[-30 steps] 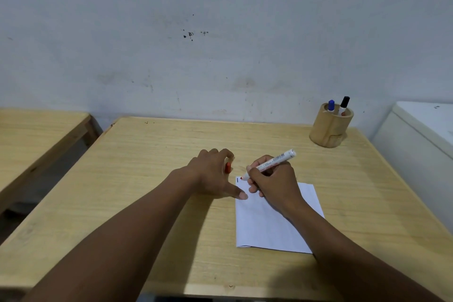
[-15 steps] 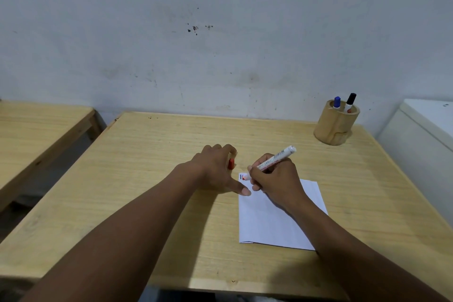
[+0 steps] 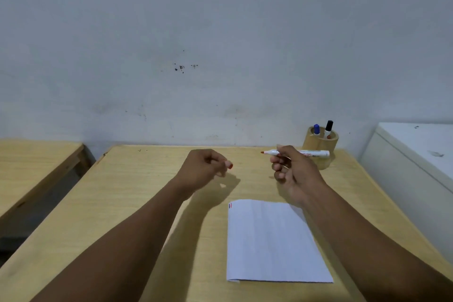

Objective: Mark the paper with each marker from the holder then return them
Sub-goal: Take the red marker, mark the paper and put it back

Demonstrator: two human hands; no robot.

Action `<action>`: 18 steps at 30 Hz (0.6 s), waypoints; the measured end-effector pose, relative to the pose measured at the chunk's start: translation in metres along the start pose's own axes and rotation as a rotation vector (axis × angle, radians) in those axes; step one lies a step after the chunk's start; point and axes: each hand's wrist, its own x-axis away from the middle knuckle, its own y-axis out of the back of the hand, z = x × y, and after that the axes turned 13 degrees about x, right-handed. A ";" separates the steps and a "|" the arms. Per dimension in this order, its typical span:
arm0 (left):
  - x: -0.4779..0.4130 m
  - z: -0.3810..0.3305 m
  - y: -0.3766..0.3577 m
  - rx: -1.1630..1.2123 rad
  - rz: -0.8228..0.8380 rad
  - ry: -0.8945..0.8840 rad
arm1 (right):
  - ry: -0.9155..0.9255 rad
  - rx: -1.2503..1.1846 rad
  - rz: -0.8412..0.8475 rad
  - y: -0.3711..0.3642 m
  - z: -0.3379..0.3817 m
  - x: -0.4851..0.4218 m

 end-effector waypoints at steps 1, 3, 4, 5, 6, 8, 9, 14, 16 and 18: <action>-0.004 -0.010 -0.006 0.109 -0.006 0.003 | 0.019 -0.002 0.021 0.002 0.010 -0.001; -0.015 -0.028 -0.022 0.292 0.008 0.011 | 0.053 -0.022 0.045 0.008 0.026 -0.004; -0.020 -0.036 -0.031 0.356 0.018 0.016 | 0.068 -0.031 0.051 0.010 0.033 -0.005; -0.025 -0.043 -0.040 0.402 0.031 0.021 | 0.082 -0.036 0.055 0.012 0.038 -0.005; -0.029 -0.049 -0.050 0.434 0.043 0.025 | 0.095 -0.040 0.057 0.014 0.042 -0.005; -0.036 -0.059 -0.070 0.468 0.070 0.030 | 0.121 -0.054 0.056 0.018 0.046 -0.006; -0.038 -0.062 -0.079 0.475 0.083 0.035 | 0.133 -0.066 0.052 0.019 0.048 -0.007; -0.050 -0.065 -0.109 0.481 0.112 0.044 | 0.184 -0.109 0.019 0.034 0.055 -0.013; -0.053 -0.063 -0.117 0.459 0.137 0.034 | 0.200 -0.103 0.021 0.039 0.055 -0.018; -0.057 -0.064 -0.125 0.411 0.138 0.004 | 0.208 -0.091 0.031 0.042 0.056 -0.021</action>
